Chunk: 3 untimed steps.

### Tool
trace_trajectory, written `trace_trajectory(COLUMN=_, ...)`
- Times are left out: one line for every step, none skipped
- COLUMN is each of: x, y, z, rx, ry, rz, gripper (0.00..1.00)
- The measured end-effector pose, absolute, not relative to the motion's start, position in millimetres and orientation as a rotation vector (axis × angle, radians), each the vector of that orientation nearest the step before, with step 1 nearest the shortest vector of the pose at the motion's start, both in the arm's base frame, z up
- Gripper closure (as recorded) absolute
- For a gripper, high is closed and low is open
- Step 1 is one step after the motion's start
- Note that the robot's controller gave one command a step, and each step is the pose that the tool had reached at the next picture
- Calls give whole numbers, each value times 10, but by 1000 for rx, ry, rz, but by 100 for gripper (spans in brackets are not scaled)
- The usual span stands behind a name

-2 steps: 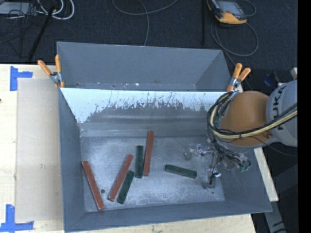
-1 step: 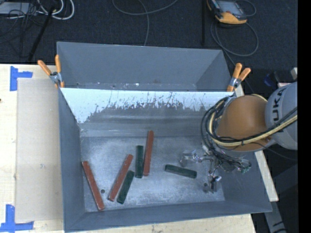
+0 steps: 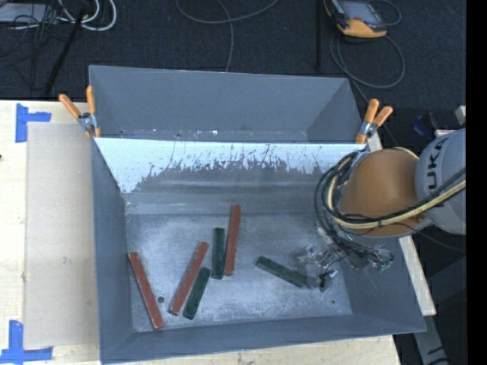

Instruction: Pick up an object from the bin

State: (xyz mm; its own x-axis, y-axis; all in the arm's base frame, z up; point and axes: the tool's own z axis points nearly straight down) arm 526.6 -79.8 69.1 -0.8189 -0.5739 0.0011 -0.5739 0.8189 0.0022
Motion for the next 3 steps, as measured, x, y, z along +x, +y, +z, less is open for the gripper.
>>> trace_trajectory(x=5267, y=-797, z=692, rx=946, ry=-2994, rz=-3, gripper=0)
trace_trajectory(x=5320, y=-340, z=691, rx=857, ry=-3021, rz=-5, gripper=0)
trace_trajectory(x=5322, y=-354, z=694, rx=858, ry=-3021, rz=-2, gripper=100)
